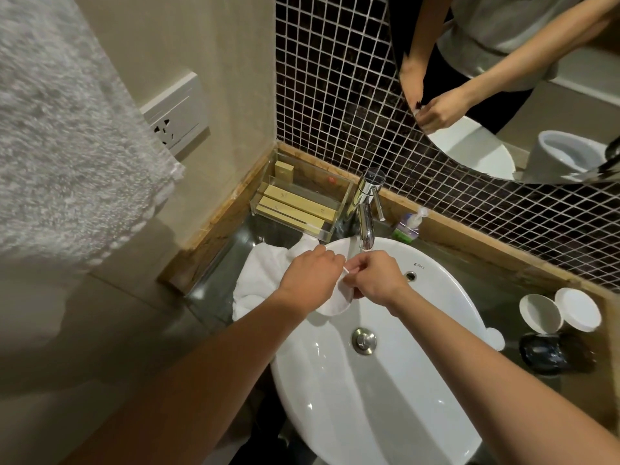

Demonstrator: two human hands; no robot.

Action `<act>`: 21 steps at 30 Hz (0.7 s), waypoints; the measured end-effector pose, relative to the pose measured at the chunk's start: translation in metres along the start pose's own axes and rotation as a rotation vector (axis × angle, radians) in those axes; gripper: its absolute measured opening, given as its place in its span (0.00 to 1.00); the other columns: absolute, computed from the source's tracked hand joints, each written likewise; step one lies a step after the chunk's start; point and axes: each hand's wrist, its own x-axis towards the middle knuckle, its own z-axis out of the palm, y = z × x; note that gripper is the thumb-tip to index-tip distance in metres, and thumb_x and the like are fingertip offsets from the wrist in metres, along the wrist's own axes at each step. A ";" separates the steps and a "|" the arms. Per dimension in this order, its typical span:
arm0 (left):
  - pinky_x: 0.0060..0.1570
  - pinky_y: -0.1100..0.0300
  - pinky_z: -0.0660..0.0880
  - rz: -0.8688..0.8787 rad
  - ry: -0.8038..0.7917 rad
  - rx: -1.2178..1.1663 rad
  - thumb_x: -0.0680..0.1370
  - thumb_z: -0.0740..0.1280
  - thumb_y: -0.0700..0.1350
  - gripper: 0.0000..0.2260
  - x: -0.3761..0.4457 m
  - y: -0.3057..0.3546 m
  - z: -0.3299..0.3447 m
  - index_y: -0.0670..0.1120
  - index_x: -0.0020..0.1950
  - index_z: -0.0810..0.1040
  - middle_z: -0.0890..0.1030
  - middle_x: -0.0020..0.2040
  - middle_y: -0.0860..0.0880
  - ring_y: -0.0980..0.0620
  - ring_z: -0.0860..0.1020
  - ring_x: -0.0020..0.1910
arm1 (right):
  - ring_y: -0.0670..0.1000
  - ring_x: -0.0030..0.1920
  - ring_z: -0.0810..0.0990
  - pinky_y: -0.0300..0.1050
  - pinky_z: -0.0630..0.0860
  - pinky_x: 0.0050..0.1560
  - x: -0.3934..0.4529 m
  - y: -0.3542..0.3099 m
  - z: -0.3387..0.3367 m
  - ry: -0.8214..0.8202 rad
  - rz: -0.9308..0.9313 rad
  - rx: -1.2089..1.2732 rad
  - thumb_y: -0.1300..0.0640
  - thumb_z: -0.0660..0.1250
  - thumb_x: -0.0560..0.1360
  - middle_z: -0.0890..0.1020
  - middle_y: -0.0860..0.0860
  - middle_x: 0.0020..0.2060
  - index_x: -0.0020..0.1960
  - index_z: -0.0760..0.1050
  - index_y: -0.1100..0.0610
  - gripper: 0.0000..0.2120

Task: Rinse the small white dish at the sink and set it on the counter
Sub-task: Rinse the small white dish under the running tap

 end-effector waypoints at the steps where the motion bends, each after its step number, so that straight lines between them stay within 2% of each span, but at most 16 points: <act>1: 0.48 0.55 0.72 -0.009 0.004 0.004 0.77 0.63 0.40 0.11 0.000 -0.002 0.000 0.47 0.60 0.73 0.79 0.55 0.46 0.47 0.74 0.55 | 0.56 0.37 0.85 0.48 0.85 0.36 0.000 0.002 0.001 -0.003 -0.003 0.035 0.70 0.74 0.71 0.83 0.56 0.40 0.43 0.80 0.57 0.09; 5: 0.51 0.55 0.73 -0.056 0.016 -0.002 0.78 0.64 0.42 0.12 0.000 -0.008 0.002 0.46 0.62 0.72 0.79 0.56 0.46 0.47 0.73 0.56 | 0.57 0.42 0.84 0.54 0.86 0.41 -0.003 0.006 0.009 -0.077 -0.012 0.040 0.67 0.76 0.70 0.82 0.56 0.41 0.53 0.78 0.54 0.15; 9: 0.55 0.55 0.73 -0.089 0.010 -0.062 0.78 0.66 0.43 0.15 0.000 -0.008 0.005 0.47 0.65 0.71 0.78 0.59 0.46 0.48 0.72 0.57 | 0.59 0.41 0.84 0.59 0.85 0.42 -0.003 0.009 0.017 -0.046 -0.013 0.017 0.70 0.73 0.70 0.82 0.58 0.42 0.53 0.77 0.54 0.17; 14: 0.53 0.56 0.76 -0.078 0.066 -0.190 0.76 0.69 0.39 0.19 0.000 -0.005 0.004 0.48 0.64 0.68 0.71 0.61 0.46 0.48 0.73 0.57 | 0.59 0.41 0.85 0.52 0.86 0.37 0.000 0.012 0.011 -0.012 0.010 0.080 0.70 0.71 0.72 0.83 0.59 0.44 0.54 0.81 0.57 0.14; 17: 0.54 0.57 0.73 -0.063 0.111 -0.268 0.76 0.69 0.41 0.16 0.005 0.001 0.001 0.47 0.62 0.69 0.73 0.58 0.46 0.48 0.73 0.57 | 0.56 0.36 0.84 0.47 0.83 0.36 -0.001 0.012 0.007 -0.029 0.045 0.207 0.70 0.71 0.72 0.85 0.61 0.42 0.51 0.84 0.59 0.12; 21: 0.55 0.58 0.69 -0.104 0.157 -0.389 0.77 0.65 0.42 0.11 0.007 0.002 0.000 0.46 0.59 0.72 0.77 0.56 0.47 0.49 0.73 0.57 | 0.53 0.30 0.77 0.43 0.81 0.35 -0.003 0.013 0.002 -0.085 0.078 0.371 0.70 0.71 0.72 0.83 0.62 0.39 0.56 0.83 0.62 0.14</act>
